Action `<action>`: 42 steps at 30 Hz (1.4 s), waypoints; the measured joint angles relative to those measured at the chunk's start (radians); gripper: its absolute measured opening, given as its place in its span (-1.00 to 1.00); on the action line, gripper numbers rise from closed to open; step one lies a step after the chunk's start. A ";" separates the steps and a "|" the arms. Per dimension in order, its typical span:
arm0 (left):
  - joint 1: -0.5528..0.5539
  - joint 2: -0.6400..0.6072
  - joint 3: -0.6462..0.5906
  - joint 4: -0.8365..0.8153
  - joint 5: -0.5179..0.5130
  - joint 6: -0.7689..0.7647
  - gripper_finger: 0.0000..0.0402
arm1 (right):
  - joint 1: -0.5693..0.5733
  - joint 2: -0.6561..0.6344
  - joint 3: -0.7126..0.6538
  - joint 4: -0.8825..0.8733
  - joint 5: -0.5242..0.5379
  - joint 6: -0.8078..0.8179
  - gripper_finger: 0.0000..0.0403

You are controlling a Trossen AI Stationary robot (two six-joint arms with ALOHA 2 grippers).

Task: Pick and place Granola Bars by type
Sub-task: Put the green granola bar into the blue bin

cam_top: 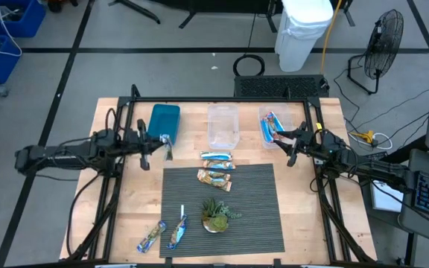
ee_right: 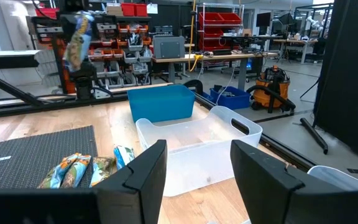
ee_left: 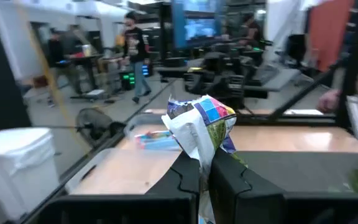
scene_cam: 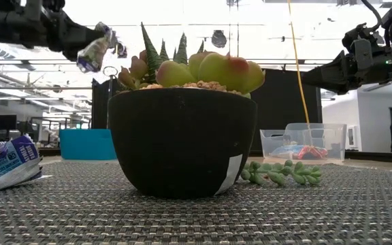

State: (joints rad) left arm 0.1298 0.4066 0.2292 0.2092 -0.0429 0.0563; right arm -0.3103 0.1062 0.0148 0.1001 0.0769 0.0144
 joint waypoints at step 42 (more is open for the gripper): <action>0.558 0.414 -0.045 0.023 -0.181 -0.356 -0.94 | 0.000 0.000 0.000 0.000 0.000 0.000 -0.16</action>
State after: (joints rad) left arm 0.6880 0.8209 0.1844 0.2318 -0.2241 -0.3000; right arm -0.3103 0.1062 0.0151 0.1001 0.0766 0.0144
